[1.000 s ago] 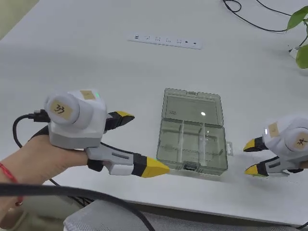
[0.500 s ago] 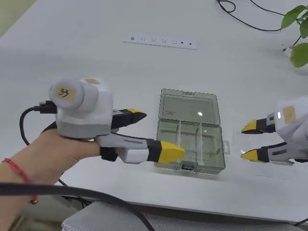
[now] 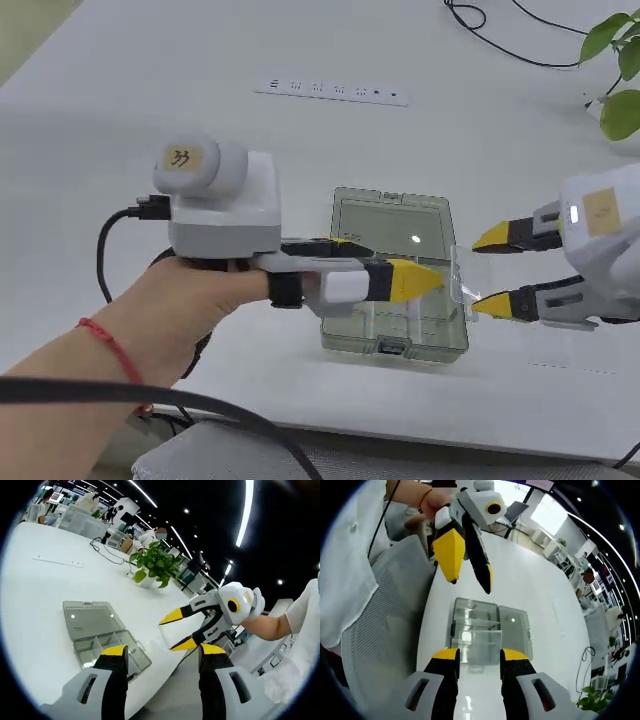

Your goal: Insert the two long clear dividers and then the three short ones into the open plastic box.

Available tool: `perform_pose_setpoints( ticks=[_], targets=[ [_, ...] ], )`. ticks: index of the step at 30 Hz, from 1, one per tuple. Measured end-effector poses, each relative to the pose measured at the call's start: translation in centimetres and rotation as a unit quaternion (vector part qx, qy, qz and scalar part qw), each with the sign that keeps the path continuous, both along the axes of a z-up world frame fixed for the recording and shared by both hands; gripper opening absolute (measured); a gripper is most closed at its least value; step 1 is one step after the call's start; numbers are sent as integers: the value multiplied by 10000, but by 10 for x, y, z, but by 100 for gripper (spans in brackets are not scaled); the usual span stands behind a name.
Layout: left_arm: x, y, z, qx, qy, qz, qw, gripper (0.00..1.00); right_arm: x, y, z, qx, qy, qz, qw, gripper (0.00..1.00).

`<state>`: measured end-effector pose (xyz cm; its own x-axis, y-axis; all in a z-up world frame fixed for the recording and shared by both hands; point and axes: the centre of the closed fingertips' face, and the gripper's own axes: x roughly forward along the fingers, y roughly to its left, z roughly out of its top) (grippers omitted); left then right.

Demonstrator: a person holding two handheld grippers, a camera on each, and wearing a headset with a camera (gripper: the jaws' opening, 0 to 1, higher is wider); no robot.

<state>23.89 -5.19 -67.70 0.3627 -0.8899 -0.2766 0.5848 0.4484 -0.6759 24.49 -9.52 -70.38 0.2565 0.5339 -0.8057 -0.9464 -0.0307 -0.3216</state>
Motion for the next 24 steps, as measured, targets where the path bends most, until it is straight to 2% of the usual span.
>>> perform_pose_setpoints(
  ticks=[4, 5, 9, 18, 24],
  targets=[
    [-1, -9, 0, -141, 166, 6, 9998, 48, -4, 11, 12, 98, -40, 46, 9999, 33],
    [-1, -11, -1, -187, 255, 23, 9995, 46, -2, 12, 12, 116, -51, 58, 9999, 33],
    [0, -18, -1, -348, 435, 51, 9984, 35, -5, 19, 17, 136, -103, 133, 9998, 33],
    [1, -25, 2, -564, 584, 28, 9967, 16, -9, 25, 25, 73, -197, 214, 9995, 33],
    [0, -26, 3, -613, 597, -30, 9963, 8, -12, 28, 29, 78, -202, 232, 9995, 33]
  ],
)
